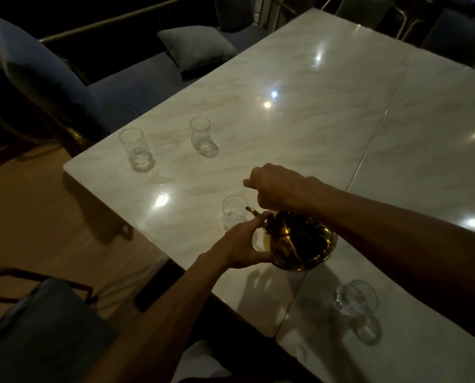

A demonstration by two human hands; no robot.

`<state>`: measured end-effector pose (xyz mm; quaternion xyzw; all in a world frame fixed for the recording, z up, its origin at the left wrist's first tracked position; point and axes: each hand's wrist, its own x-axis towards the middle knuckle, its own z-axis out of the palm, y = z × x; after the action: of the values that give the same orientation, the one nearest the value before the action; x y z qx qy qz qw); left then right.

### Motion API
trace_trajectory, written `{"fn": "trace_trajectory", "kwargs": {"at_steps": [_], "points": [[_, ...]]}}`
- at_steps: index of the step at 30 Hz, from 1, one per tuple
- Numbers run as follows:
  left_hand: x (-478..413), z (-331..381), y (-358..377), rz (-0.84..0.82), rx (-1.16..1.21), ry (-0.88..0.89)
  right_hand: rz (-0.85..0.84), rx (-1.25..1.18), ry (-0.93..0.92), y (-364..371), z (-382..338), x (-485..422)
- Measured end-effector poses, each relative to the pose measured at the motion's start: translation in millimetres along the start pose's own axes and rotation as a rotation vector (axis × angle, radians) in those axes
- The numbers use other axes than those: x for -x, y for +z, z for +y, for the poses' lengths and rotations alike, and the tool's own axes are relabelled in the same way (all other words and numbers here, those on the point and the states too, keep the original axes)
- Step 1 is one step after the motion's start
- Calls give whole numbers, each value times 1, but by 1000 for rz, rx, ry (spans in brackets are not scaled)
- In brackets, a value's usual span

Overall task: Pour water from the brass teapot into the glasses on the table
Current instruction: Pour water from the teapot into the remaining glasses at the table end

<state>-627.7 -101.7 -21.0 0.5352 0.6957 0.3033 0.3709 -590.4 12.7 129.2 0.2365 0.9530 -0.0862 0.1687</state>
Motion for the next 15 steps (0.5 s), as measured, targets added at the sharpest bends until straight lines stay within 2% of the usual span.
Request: {"fn": "trace_trajectory", "kwargs": {"at_steps": [15], "points": [[-2, -4, -10, 13, 54, 20, -37, 55, 25, -4, -6, -20]]}}
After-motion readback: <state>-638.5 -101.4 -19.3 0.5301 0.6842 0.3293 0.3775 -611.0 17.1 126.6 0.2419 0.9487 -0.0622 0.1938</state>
